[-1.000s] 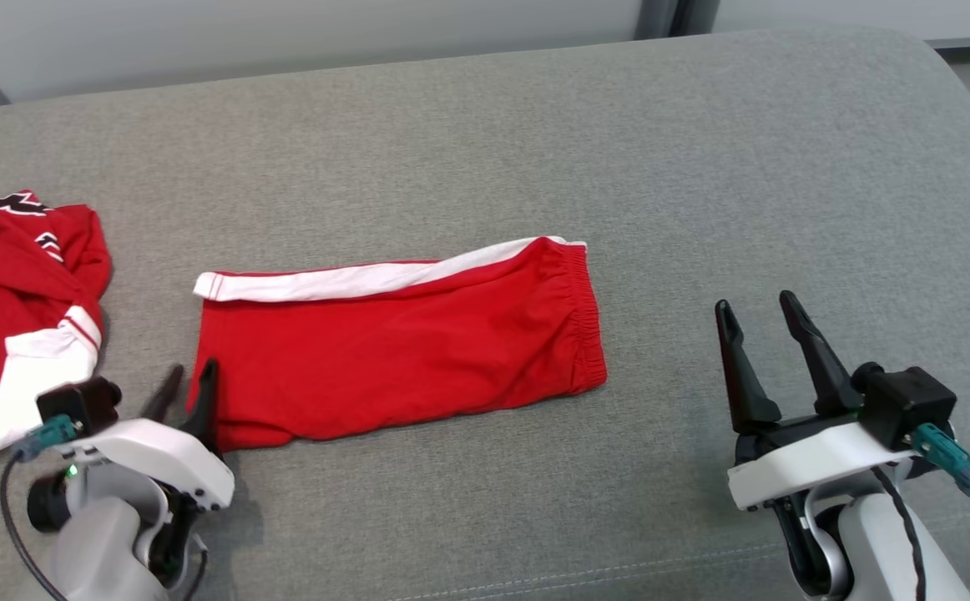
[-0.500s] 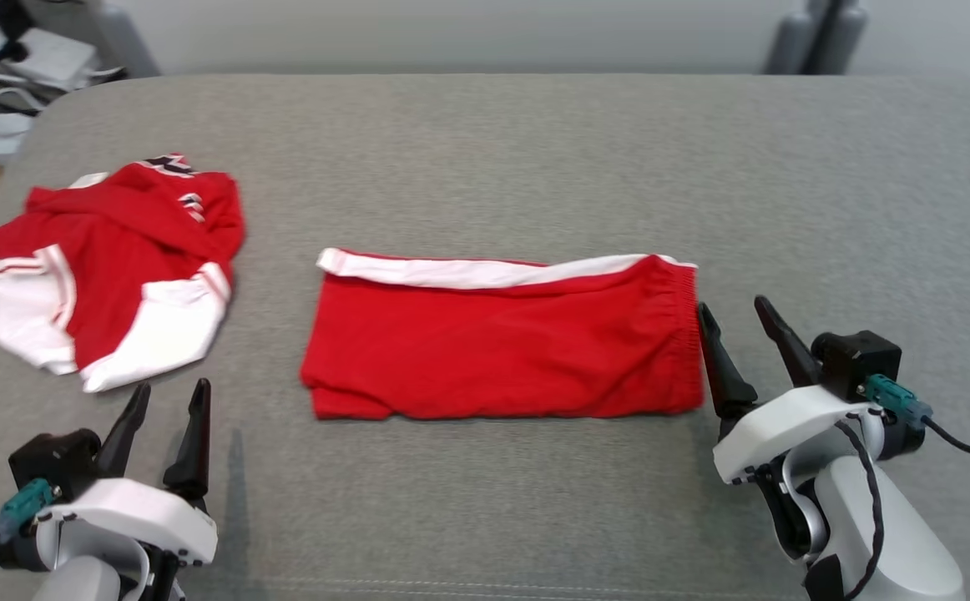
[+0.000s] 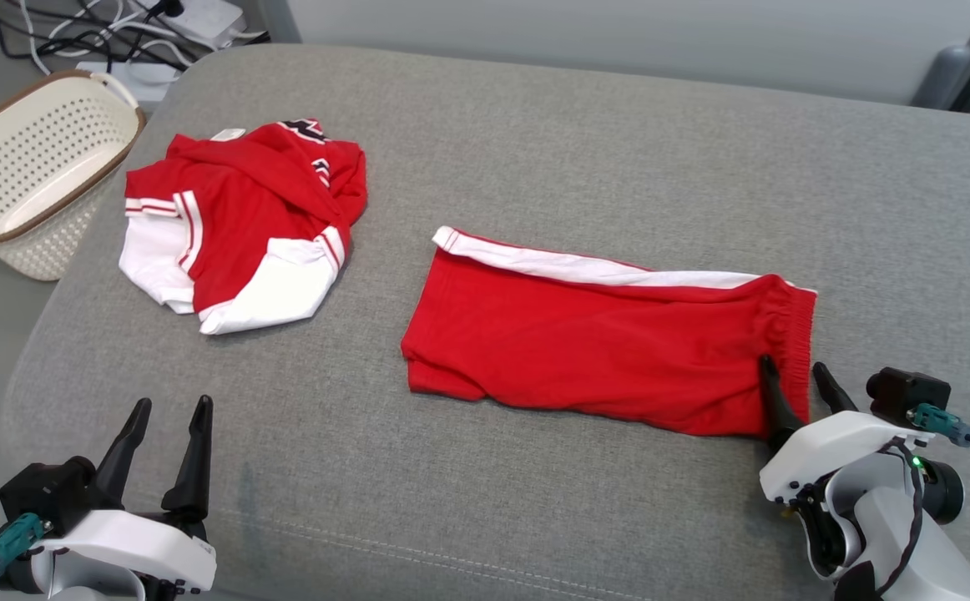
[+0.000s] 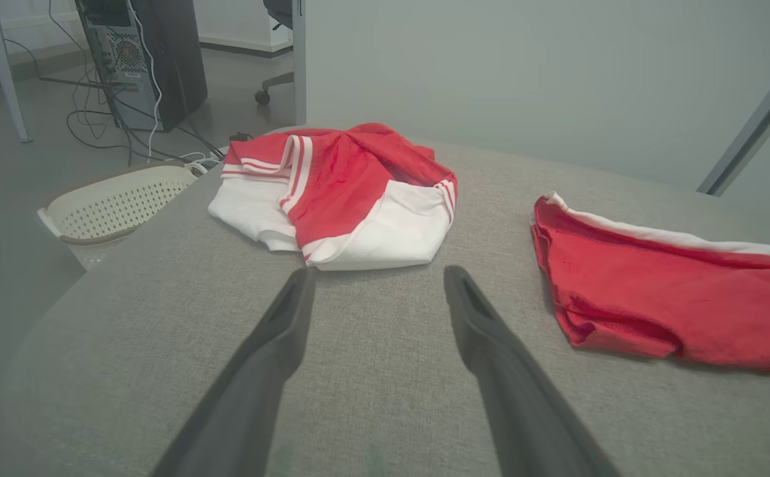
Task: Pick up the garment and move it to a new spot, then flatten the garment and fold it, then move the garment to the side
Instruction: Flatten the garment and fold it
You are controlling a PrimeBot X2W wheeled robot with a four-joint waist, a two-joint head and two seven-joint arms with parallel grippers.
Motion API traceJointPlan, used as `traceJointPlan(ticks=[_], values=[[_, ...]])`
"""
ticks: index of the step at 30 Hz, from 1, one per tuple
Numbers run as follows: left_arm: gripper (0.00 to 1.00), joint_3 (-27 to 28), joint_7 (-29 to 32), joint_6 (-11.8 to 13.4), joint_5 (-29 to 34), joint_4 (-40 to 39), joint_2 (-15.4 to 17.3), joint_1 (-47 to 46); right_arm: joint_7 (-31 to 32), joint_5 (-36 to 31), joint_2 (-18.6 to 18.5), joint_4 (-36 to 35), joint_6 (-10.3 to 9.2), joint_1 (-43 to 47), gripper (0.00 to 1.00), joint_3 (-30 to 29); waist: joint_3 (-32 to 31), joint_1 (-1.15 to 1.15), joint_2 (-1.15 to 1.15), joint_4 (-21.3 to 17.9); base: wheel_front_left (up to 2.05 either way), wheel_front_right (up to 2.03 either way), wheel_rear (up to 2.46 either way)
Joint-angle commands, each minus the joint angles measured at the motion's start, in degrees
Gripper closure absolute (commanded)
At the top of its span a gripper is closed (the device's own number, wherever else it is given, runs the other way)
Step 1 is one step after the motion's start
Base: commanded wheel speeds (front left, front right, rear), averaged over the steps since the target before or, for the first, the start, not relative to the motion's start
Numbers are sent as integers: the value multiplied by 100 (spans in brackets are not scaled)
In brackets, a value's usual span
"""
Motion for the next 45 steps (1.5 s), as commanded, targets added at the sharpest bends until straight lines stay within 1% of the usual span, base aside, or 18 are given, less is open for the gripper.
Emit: traceJointPlan(ticks=[1, 5, 9, 13, 14, 16, 18, 22, 26, 29, 32, 34, 36, 41, 45], values=[[0, 217, -59, -40, -140, -165, 180, -119, -69, -28, 31, -52, 0, -119, 0, 25, 84, 0, 0, 87, 0, 0, 0], [0, 210, -59, -40, -249, -170, 210, -118, -69, 218, 31, 36, 0, -93, 0, 96, 121, 0, 0, 121, 0, 0, 0], [0, 160, -59, -40, -326, -159, 251, -156, -69, 729, 31, 180, 0, -118, 0, 652, 153, 0, 0, 163, 0, 0, 0], [0, 112, -59, -40, -375, -161, 261, -218, -69, 1121, 31, 216, 0, -209, 0, 992, 183, 0, 0, 216, 0, 0, 0], [0, 101, -59, -40, -388, -159, 263, -230, -69, 1193, 31, 243, 0, -229, 5, 1054, 188, 0, 0, 229, 0, 0, 0], [0, 88, -59, -40, -414, -158, 267, -248, -69, 1296, 31, 303, 0, -279, 58, 1108, 198, 0, 0, 253, 0, 0, 0], [0, 89, -59, -40, -428, -165, 262, -246, -69, 1267, 31, 335, 0, -345, 100, 975, 197, 0, 0, 262, 0, 0, 0], [0, 135, -59, -40, -459, -160, 269, -214, -69, 929, 31, 208, 0, -323, 100, 295, 157, 0, 0, 219, 0, 0, 0], [0, 155, -59, -40, -439, -167, 224, -138, -69, 493, 31, -47, 0, -121, 100, -335, 54, 0, 0, 56, 0, 0, 0], [0, 127, -59, -40, -427, -180, 164, -82, -69, 150, 31, -138, 0, 28, 100, -667, -27, 0, 0, -103, 0, 0, 0], [0, 106, -59, -40, -406, -191, 119, -32, -69, -201, 31, -173, 0, 92, 100, -847, -65, 0, 0, -274, 0, 0, 0], [0, 89, -59, -40, -403, -187, 100, -17, -69, -300, 31, -280, 0, 57, 100, -761, -65, 0, 0, -375, 0, 0, 0], [0, 69, -59, -40, -406, -175, 81, -6, -69, -233, 31, -451, 0, -17, 100, -486, -65, 0, 0, -456, 0, 0, 0], [0, -75, -59, -40, -402, -151, 35, -4, 32, 359, 31, -1027, 0, -244, 100, 835, -53, 0, 0, -488, 0, 0, 0], [0, -240, -59, -40, -418, -140, -5, -67, 330, 698, 31, -1264, 0, -485, 100, 1702, -24, 0, 0, -331, 0, 0, 0]])
